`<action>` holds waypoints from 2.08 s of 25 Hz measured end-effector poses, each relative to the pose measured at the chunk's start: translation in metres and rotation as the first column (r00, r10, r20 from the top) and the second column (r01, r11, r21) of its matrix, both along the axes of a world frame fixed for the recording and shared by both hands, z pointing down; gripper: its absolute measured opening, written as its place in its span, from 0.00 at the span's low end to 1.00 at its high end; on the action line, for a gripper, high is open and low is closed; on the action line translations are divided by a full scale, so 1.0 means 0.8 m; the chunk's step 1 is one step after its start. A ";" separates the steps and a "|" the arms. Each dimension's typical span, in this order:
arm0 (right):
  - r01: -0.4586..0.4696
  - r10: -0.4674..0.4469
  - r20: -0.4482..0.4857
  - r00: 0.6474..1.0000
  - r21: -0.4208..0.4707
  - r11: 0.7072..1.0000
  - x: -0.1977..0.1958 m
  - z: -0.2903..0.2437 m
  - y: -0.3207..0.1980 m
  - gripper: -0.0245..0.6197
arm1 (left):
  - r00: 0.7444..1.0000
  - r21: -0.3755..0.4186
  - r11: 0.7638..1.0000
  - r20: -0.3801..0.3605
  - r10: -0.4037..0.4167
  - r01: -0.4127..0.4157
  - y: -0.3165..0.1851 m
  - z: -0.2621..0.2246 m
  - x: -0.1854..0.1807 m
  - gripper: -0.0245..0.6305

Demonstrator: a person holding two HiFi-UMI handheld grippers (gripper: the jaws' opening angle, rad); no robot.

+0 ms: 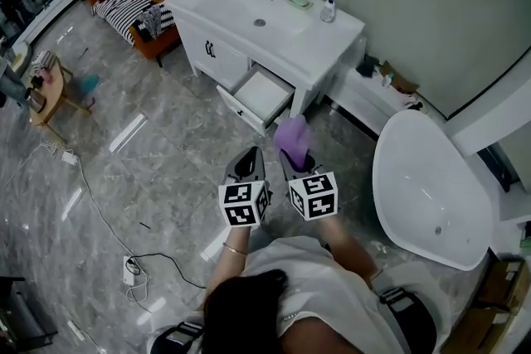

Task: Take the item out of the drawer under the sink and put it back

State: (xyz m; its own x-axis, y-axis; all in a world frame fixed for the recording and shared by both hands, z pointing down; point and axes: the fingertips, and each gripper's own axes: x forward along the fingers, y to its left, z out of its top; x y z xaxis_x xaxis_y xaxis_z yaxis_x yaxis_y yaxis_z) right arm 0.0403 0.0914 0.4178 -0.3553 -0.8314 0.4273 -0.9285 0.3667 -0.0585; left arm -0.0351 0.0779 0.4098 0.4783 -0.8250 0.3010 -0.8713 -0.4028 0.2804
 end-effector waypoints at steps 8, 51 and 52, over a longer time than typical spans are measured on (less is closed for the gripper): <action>-0.013 0.013 0.002 1.000 -0.003 1.000 -0.018 0.001 -0.031 0.19 | 1.000 0.003 1.000 0.025 0.006 -0.006 -0.032 0.002 -0.020 0.04; -0.062 0.063 0.016 0.998 -0.052 0.997 -0.045 0.033 -0.107 0.19 | 0.994 -0.042 0.995 0.054 0.090 -0.088 -0.113 0.032 -0.048 0.04; -0.060 0.061 0.015 0.998 -0.053 0.997 -0.045 0.033 -0.111 0.19 | 0.995 -0.047 0.995 0.055 0.087 -0.084 -0.116 0.035 -0.049 0.04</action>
State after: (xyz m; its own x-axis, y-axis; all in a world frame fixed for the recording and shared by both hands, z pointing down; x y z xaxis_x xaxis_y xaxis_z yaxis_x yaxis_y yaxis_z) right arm 0.0046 0.0025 0.4444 -0.3124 -0.8282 0.4653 -0.9477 0.3056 -0.0923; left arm -0.0741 -0.0149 0.4377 0.5276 -0.7671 0.3649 -0.8492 -0.4647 0.2507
